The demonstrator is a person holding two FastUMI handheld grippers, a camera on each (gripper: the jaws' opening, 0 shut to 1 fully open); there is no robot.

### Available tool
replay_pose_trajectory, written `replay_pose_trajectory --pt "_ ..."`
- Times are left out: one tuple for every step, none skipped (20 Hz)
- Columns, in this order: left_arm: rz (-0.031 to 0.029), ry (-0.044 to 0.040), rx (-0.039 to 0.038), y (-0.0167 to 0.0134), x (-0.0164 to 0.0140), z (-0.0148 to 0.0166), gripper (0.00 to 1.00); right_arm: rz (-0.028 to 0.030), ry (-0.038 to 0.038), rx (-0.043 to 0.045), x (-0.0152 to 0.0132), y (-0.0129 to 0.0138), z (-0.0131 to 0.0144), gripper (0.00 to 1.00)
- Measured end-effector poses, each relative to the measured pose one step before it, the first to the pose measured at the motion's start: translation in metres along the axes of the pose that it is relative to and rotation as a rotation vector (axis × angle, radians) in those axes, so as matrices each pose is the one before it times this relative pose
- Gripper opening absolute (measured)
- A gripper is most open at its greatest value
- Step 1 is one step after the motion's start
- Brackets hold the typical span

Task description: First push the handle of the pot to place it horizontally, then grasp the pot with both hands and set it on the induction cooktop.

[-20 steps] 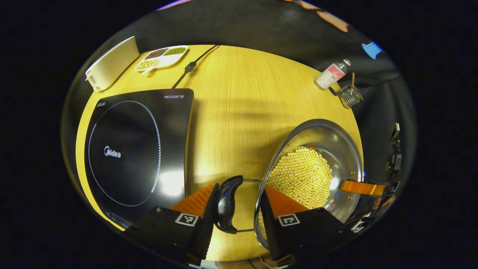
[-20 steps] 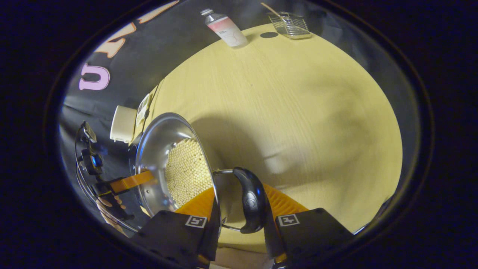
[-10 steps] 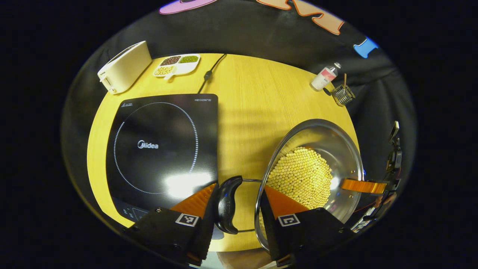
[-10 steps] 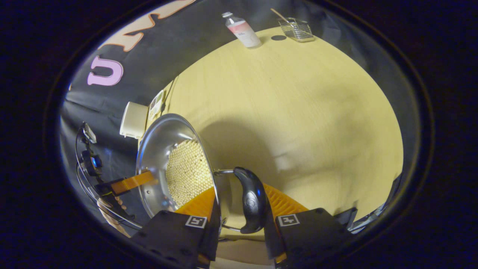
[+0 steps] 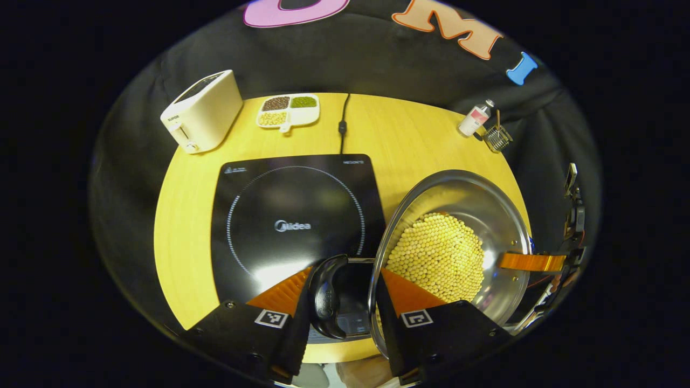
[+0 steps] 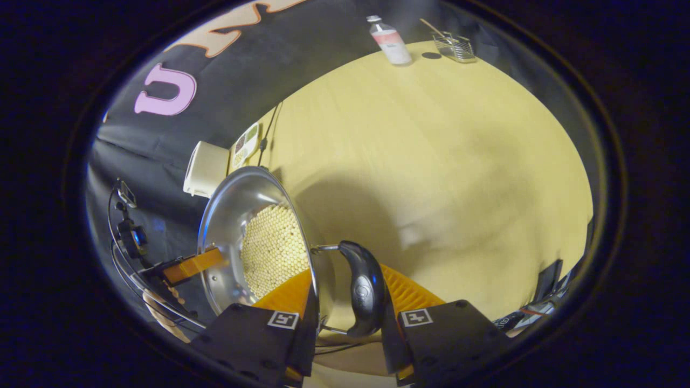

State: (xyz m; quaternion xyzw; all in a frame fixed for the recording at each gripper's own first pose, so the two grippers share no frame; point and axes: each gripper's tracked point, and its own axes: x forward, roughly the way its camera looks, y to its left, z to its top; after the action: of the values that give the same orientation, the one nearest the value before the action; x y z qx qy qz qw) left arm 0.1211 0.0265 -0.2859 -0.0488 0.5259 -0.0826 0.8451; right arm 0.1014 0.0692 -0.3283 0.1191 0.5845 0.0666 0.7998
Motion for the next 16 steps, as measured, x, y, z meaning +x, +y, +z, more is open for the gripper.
replay_pose_trajectory --pt "0.0012 -0.00137 0.0006 0.0113 -0.00275 0.00087 0.61 0.00064 -0.0027 -0.00245 0.0029 0.0106 -0.00187 0.47" --pt "0.00106 -0.00379 -0.00385 0.01015 -0.00127 0.00165 0.61 -0.00026 -0.0042 -0.00255 0.00348 0.01008 -0.00046 0.47" --pt "0.00178 -0.00276 -0.00442 0.00949 0.00026 0.00152 0.61 -0.00047 -0.00338 -0.00536 0.00352 0.00965 0.00083 0.48" --pt "0.00292 -0.00549 -0.00641 0.00999 -0.00117 0.00143 0.61 -0.00214 -0.00181 -0.00617 0.00351 0.00873 -0.00006 0.47" --pt "0.00423 -0.00272 -0.00536 0.00933 0.0001 0.00081 0.61 -0.00259 -0.0028 -0.00817 0.00403 0.00966 0.00045 0.54" --pt "0.00419 -0.00011 -0.00647 0.00999 0.00092 0.00037 0.61 -0.00344 -0.00106 -0.00795 0.00478 0.00828 0.00143 0.54" --pt "0.00418 -0.00028 -0.00859 0.00845 0.00075 0.00092 0.63 -0.00201 -0.00019 -0.00491 0.00446 0.00871 0.00124 0.54" --pt "0.0034 0.00261 -0.00502 0.00911 0.00213 0.00048 0.62 -0.00099 0.00022 -0.00482 0.00486 0.00788 0.00244 0.54" --pt "0.00457 -0.00269 -0.00445 0.00827 0.0016 0.00169 0.62 -0.00246 0.00249 -0.00326 0.00584 0.00676 0.00028 0.54" --pt "0.00755 -0.00072 -0.00079 0.00837 0.00174 0.00164 0.62 -0.00247 0.00496 -0.00418 0.0061 0.00609 0.00017 0.54" --pt "0.00886 -0.00174 0.00132 0.00946 0.00162 0.00248 0.62 -0.00285 0.00216 -0.0031 0.00682 0.00723 0.00045 0.54" --pt "0.00863 -0.0017 0.00605 0.00889 0.00185 0.00216 0.62 -0.00272 0.00298 -0.00138 0.00688 0.00628 0.00068 0.54" --pt "0.01051 0.00017 0.0068 0.00763 0.0004 0.00166 0.61 -0.00067 0.00321 -0.00026 0.00572 0.00636 -0.00096 0.54" --pt "0.00924 -0.00178 0.00684 0.00701 0.00144 0.00286 0.62 -0.00162 0.00436 0.00163 0.00545 0.00478 -0.00028 0.54" --pt "0.00733 -0.00378 0.00845 0.00674 -0.00005 0.00237 0.62 -0.00145 0.00095 0.00047 0.00645 0.00602 -0.00022 0.51" --pt "0.00922 -0.0017 0.00824 0.00716 0.00245 0.00248 0.62 -0.0017 0.00399 -0.00007 0.00603 0.00557 0.00042 0.54"
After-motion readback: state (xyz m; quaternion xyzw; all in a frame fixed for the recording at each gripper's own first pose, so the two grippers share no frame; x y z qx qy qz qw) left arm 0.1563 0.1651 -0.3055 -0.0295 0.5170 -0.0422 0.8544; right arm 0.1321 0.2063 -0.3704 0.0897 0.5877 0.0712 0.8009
